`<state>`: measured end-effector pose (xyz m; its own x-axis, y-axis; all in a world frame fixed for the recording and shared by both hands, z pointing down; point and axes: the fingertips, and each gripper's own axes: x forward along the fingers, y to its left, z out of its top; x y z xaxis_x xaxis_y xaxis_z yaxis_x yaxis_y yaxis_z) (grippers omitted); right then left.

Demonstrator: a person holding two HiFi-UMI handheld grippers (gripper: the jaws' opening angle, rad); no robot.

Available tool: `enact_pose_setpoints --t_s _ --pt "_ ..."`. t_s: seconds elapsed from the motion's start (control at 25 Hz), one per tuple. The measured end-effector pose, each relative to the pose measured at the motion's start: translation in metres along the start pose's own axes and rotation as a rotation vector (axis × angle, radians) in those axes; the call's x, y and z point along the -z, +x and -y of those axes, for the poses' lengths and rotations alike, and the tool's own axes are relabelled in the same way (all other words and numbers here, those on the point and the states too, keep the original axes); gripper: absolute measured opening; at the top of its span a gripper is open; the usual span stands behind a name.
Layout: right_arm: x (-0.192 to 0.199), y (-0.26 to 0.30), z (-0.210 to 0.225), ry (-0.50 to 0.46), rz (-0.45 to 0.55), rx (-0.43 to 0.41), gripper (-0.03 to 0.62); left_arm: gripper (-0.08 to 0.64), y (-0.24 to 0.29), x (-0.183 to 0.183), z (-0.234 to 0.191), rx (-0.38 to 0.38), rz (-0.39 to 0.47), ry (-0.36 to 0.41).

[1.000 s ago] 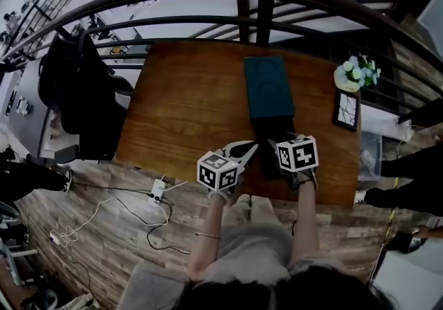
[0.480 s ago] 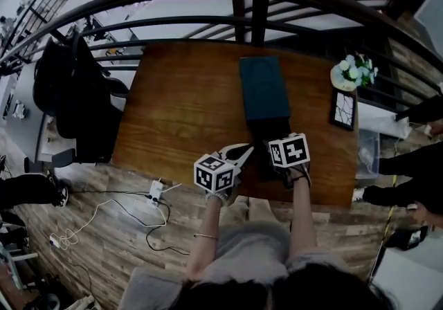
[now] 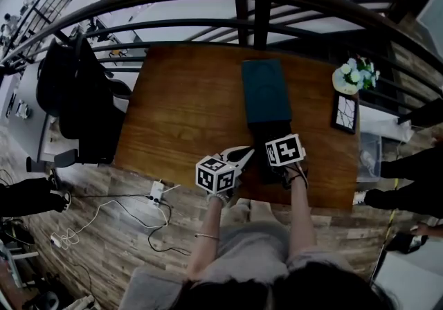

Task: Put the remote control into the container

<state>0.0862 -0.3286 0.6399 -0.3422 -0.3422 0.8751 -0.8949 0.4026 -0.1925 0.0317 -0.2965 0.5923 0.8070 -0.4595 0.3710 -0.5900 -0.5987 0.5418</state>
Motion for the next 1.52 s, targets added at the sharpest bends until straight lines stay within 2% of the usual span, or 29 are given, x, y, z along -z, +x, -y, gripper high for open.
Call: enact_pose_setpoints --t_s 0.52,0.8,1.24,1.36,1.52 --pt "0.014 0.007 0.013 -0.046 -0.108 0.118 0.198 0.003 -0.006 0.000 -0.007 -0.028 0.010 -0.002" --pt "0.011 0.019 0.005 -0.100 -0.091 0.105 0.198 0.004 -0.009 -0.001 -0.009 -0.042 0.017 -0.003" --pt "0.009 0.008 0.014 -0.067 -0.087 0.134 0.198 0.003 -0.012 -0.003 -0.007 -0.046 0.024 -0.005" --pt "0.011 0.004 0.012 -0.045 -0.083 0.115 0.199 0.004 -0.013 -0.002 -0.006 -0.043 0.024 -0.002" --pt "-0.002 0.006 0.002 -0.046 -0.007 0.049 0.202 0.004 -0.013 -0.003 -0.005 -0.042 0.023 0.003"
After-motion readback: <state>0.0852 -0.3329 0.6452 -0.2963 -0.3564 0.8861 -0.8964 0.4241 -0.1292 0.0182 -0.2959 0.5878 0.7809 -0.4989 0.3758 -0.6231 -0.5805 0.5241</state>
